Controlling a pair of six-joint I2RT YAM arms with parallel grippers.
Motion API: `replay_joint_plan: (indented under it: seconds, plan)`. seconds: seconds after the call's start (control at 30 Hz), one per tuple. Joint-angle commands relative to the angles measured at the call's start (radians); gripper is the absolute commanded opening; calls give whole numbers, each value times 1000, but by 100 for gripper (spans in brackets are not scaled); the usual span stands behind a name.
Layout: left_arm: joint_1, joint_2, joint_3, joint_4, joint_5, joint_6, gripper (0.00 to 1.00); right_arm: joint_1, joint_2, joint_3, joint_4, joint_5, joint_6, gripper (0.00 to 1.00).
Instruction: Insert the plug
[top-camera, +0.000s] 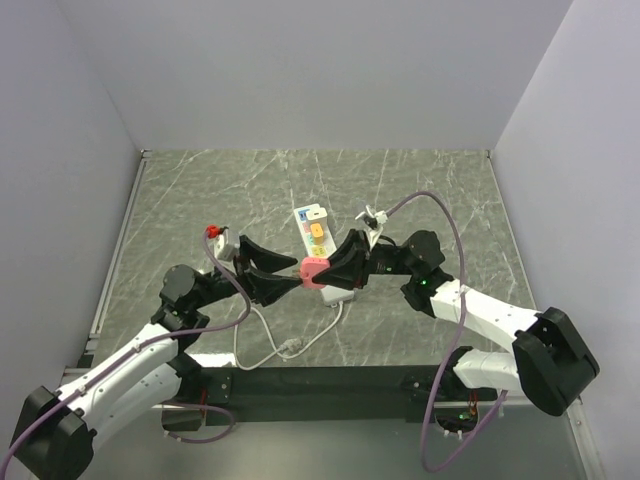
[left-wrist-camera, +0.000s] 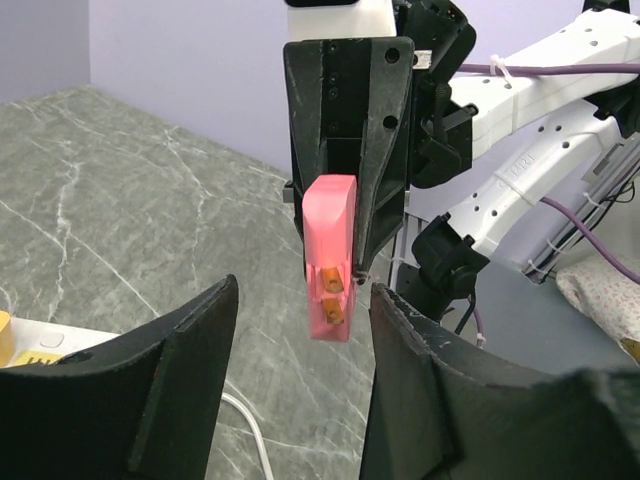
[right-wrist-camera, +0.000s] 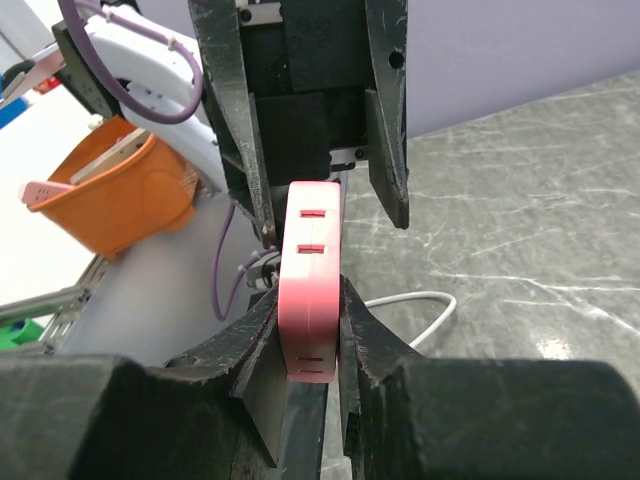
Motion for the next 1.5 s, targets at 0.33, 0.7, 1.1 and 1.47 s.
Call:
replay_joint_plan:
  seconds: [0.33,0.7,1.1,1.47]
  plan:
    - [-1,52,52,85,90,-5,50,5,39,63,59,-91,10,0]
    - [-1,70,32,170,185,-43,29,4,46,58,115,-120,48,0]
    - [-1,89,25,225,222,-75,1,5,53,53,151,-139,73,0]
    - [-1,101,23,256,256,-92,1,19,46,50,186,-174,84,0]
